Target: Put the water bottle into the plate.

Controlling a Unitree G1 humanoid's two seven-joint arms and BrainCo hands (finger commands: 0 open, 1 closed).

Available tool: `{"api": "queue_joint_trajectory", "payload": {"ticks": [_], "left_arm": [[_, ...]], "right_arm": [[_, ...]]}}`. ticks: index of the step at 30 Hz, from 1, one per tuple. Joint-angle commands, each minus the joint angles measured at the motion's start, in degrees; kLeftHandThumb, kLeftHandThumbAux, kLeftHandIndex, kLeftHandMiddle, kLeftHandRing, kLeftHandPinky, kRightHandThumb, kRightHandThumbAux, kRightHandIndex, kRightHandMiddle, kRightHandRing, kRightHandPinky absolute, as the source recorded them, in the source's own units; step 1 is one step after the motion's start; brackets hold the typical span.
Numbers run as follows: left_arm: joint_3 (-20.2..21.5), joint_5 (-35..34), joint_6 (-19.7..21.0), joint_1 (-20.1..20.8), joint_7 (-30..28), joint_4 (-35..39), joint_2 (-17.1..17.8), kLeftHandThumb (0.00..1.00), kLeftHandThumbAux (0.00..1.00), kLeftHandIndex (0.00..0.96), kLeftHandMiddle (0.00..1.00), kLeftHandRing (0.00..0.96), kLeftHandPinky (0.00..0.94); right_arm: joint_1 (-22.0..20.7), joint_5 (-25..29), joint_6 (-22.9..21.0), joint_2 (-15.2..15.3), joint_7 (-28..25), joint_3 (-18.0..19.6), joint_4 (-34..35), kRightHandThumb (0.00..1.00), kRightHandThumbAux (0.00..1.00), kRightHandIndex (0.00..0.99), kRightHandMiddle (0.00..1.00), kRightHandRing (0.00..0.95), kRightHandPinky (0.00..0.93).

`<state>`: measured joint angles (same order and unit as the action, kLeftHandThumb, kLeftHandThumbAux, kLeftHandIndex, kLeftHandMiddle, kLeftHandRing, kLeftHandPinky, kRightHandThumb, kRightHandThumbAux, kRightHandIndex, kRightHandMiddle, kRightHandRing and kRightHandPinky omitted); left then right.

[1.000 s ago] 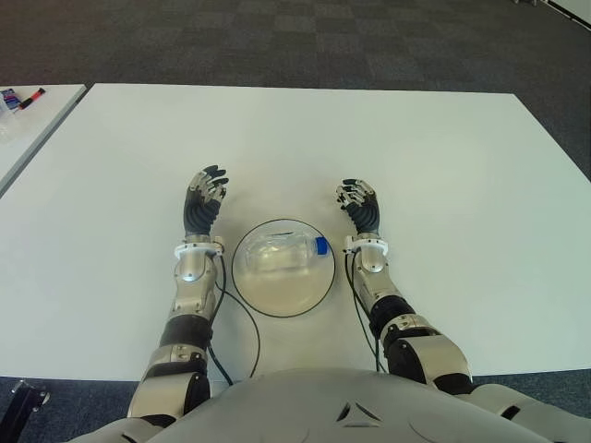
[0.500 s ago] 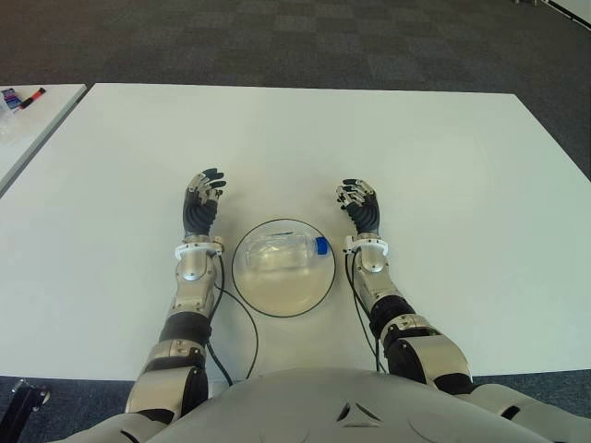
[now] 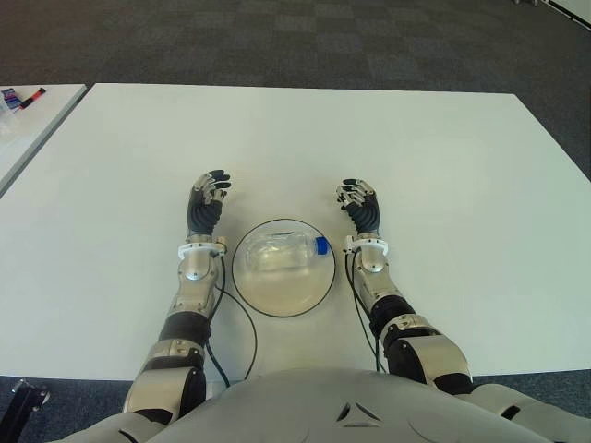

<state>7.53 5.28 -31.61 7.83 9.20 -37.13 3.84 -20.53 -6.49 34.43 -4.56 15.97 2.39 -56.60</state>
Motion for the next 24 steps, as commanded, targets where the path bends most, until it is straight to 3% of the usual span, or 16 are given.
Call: {"api": "queue_joint_trajectory", "payload": {"ticks": [1,24], "left_arm": [[-1.0,1.5,0.1,-0.6,1.2,-0.1,0.2,0.844,0.667,0.417,0.510,0.615,0.598],[-3.0,1.8,2.4,-2.7,1.0,4.1,-0.1,0.845,0.666,0.423,0.508,0.626,0.643]], "right_arm": [[1.9,0.6,-2.3,-0.1,-0.2,0.2,-1.0,0.942,0.670,0.349,0.494,0.527,0.575],[2.5,0.8,-2.1,0.4,-0.7,0.5,0.2,0.943,0.668,0.353,0.499,0.522,0.568]]}}
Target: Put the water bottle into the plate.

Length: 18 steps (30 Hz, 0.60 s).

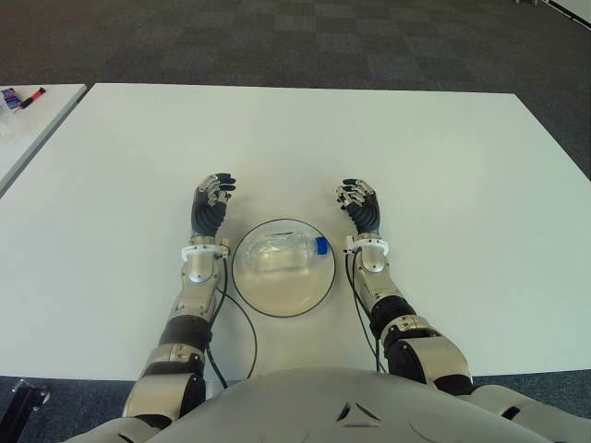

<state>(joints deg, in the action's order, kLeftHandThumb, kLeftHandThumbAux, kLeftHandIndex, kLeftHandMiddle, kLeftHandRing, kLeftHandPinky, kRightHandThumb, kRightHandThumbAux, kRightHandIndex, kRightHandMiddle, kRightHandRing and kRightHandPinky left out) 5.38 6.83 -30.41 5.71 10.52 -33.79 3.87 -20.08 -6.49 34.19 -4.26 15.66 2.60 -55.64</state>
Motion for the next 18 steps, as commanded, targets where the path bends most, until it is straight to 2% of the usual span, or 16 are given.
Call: {"api": "queue_joint_trajectory", "payload": {"ticks": [1,11,18], "left_arm": [[-0.8,0.2,1.3,-0.5,-0.4,0.8,-0.1,0.846,0.665,0.424,0.509,0.630,0.647],[-1.0,-0.2,0.2,-0.8,-0.2,1.1,-0.6,0.849,0.662,0.429,0.523,0.646,0.656],[-1.5,-0.7,-0.3,-2.4,-0.7,4.2,-0.7,0.850,0.661,0.429,0.532,0.651,0.658]], "right_arm": [[2.0,0.8,-2.1,0.1,-0.4,0.4,-0.8,0.943,0.668,0.353,0.499,0.521,0.567],[2.3,1.1,-1.8,0.2,-1.2,0.9,-0.5,0.942,0.667,0.362,0.497,0.514,0.546],[4.5,1.8,-0.1,0.6,-3.0,1.4,1.7,0.943,0.665,0.372,0.500,0.512,0.565]]}}
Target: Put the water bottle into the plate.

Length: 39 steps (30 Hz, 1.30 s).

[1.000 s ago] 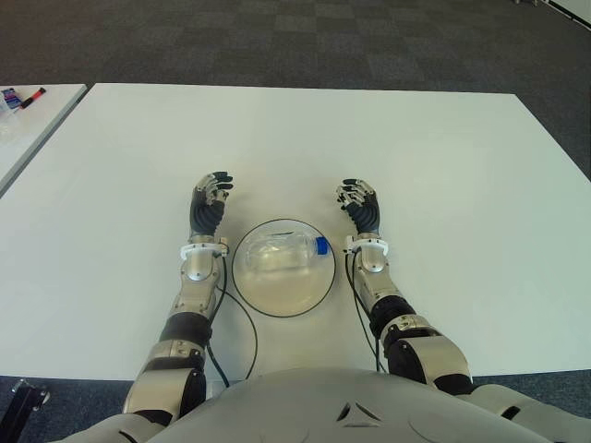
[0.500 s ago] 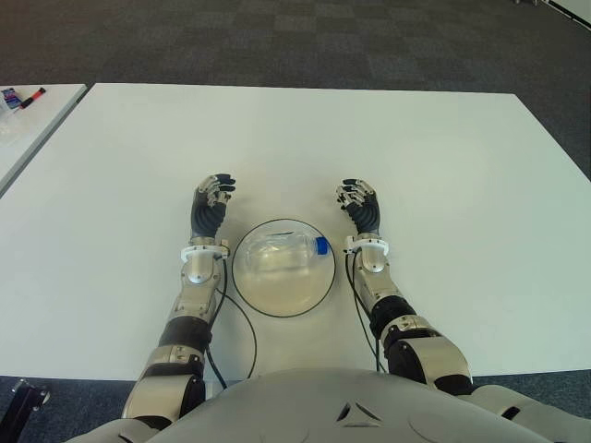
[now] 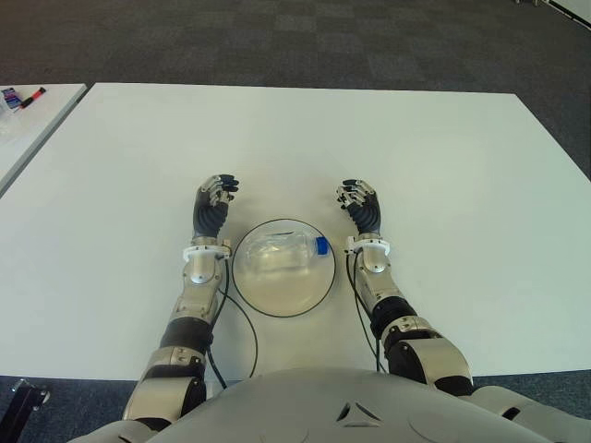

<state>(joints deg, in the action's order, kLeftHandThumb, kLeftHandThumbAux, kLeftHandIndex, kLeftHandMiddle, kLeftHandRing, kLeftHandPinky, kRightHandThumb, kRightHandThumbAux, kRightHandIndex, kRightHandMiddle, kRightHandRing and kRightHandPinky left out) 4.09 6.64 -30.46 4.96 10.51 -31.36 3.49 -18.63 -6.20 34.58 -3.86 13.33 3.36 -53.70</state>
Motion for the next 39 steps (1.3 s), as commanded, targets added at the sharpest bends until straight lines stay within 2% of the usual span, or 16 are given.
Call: {"api": "queue_joint_trajectory", "payload": {"ticks": [1,9,20,23,26,30,39], "left_arm": [[-0.3,-0.7,-0.4,-1.9,-0.8,2.0,-0.4,0.850,0.661,0.429,0.533,0.651,0.659],[-0.2,-4.3,2.7,-5.5,-3.2,9.5,-0.8,0.847,0.663,0.426,0.516,0.643,0.591],[-0.2,-5.3,6.8,-8.7,-1.9,15.5,-3.2,0.844,0.666,0.417,0.513,0.629,0.556],[-0.4,-4.9,7.3,-9.3,-1.1,16.4,-4.1,0.844,0.666,0.413,0.518,0.627,0.556],[-0.7,-4.3,6.9,-10.0,-0.5,17.1,-5.0,0.843,0.667,0.412,0.517,0.624,0.554],[-2.0,-2.2,6.6,-11.6,0.8,19.8,-6.8,0.845,0.665,0.417,0.514,0.628,0.581],[-3.7,0.6,7.6,-14.8,2.3,24.0,-8.2,0.848,0.662,0.431,0.513,0.638,0.616]], "right_arm": [[3.3,1.6,-0.1,0.3,-0.9,0.7,0.0,0.943,0.664,0.373,0.502,0.511,0.570],[5.9,1.0,1.3,0.6,-1.2,0.0,6.0,0.944,0.661,0.380,0.523,0.515,0.612],[9.1,1.0,1.1,1.0,-3.2,-1.1,11.7,0.946,0.659,0.389,0.533,0.519,0.661],[10.2,1.4,0.7,0.4,-4.2,-1.6,13.2,0.875,0.674,0.398,0.551,0.653,0.691],[11.3,1.0,0.7,-0.6,-4.3,-2.3,14.5,0.852,0.678,0.403,0.561,0.706,0.712],[12.9,2.1,0.1,-0.7,-6.0,-2.8,17.1,0.844,0.679,0.407,0.569,0.734,0.731],[16.3,4.0,-3.6,-0.4,-9.6,-3.7,23.7,0.844,0.678,0.415,0.580,0.756,0.738]]}}
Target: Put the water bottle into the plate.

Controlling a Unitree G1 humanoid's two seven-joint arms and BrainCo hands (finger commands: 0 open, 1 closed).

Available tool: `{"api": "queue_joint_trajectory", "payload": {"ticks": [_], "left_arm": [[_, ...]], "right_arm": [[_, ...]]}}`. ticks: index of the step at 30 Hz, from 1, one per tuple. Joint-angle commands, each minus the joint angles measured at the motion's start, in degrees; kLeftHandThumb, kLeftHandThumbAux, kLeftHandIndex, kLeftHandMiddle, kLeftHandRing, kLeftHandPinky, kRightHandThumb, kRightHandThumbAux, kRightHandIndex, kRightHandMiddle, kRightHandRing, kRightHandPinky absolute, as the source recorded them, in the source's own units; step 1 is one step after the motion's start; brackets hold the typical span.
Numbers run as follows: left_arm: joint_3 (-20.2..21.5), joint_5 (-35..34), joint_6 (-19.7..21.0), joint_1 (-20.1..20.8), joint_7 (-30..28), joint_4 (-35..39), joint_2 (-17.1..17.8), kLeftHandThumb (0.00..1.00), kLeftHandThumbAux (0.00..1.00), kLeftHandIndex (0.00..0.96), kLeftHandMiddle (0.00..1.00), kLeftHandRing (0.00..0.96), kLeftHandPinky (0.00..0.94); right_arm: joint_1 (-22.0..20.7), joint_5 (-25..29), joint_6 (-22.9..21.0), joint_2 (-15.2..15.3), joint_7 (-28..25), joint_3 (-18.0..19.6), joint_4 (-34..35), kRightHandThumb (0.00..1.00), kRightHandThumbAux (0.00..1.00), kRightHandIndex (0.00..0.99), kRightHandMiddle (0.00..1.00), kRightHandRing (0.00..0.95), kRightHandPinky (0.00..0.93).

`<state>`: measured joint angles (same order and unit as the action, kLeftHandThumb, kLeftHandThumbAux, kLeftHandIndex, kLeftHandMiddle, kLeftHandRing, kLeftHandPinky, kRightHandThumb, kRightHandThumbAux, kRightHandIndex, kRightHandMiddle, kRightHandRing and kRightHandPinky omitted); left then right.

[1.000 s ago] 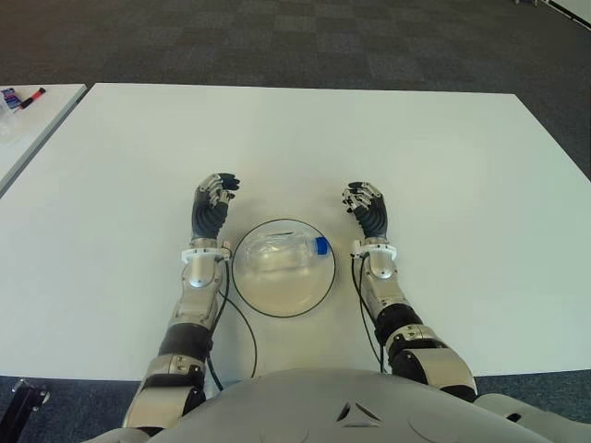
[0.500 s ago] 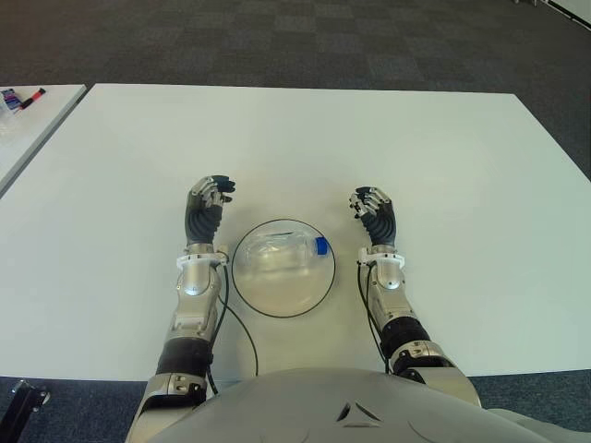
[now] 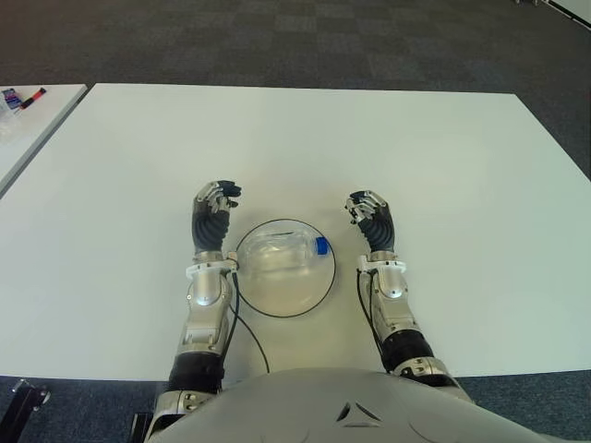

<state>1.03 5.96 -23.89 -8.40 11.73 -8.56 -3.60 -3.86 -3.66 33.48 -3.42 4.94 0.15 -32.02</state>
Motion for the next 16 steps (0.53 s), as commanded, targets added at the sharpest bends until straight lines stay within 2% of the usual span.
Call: {"api": "queue_joint_trajectory", "payload": {"ticks": [1,8,16], "left_arm": [[-0.8,1.4,1.1,-1.9,1.1,1.6,-1.2,0.848,0.661,0.431,0.513,0.638,0.617],[-2.3,2.8,1.9,-4.8,1.8,5.3,-1.8,0.849,0.661,0.434,0.513,0.641,0.621],[-2.9,3.7,2.4,-5.3,3.3,7.1,-2.0,0.849,0.661,0.432,0.515,0.645,0.630]], "right_arm": [[1.9,1.6,-3.0,-0.7,-1.6,-0.5,2.7,0.844,0.678,0.415,0.580,0.757,0.737],[4.5,3.5,-6.8,0.2,-5.2,-1.0,8.4,0.846,0.676,0.419,0.574,0.763,0.717],[5.2,5.5,-9.1,0.0,-8.2,-1.4,11.4,0.844,0.677,0.415,0.563,0.761,0.680]]}}
